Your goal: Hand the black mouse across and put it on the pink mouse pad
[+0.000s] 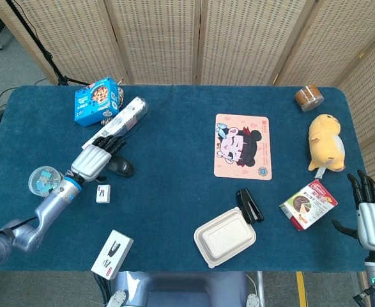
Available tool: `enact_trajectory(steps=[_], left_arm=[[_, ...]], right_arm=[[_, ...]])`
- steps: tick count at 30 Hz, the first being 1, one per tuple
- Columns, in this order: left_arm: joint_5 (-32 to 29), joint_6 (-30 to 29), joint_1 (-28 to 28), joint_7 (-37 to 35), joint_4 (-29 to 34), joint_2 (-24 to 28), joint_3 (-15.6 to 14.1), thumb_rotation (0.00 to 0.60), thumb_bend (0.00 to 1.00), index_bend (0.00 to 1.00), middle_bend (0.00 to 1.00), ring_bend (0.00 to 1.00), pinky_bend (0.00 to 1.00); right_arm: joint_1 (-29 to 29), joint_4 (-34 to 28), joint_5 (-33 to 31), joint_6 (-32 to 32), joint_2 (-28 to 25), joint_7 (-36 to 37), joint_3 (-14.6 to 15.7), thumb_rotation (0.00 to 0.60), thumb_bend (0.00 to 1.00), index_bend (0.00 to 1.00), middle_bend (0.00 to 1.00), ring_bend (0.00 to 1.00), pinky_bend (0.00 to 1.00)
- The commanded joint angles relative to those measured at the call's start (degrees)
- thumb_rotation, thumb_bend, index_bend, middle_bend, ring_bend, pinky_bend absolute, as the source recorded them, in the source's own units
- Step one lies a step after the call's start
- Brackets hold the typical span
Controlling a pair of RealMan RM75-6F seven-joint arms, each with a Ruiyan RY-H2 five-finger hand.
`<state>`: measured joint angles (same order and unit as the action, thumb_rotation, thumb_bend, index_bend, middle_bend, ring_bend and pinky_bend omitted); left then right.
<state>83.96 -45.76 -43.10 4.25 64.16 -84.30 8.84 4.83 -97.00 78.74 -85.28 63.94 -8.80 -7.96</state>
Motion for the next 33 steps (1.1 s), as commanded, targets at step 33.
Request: enact_trajectory(steps=[33], left_arm=[[0.87,2.64,-6.62,-8.39,-18.86,-12.09,-5.04,0.6,0.14,0.38,0.39,0.37,0.44]], right_arm=[[1.03,1.16,-3.03,2.87,0.12,1.71,-0.55,0.6,0.0,0.0,0.0,0.0,0.0]])
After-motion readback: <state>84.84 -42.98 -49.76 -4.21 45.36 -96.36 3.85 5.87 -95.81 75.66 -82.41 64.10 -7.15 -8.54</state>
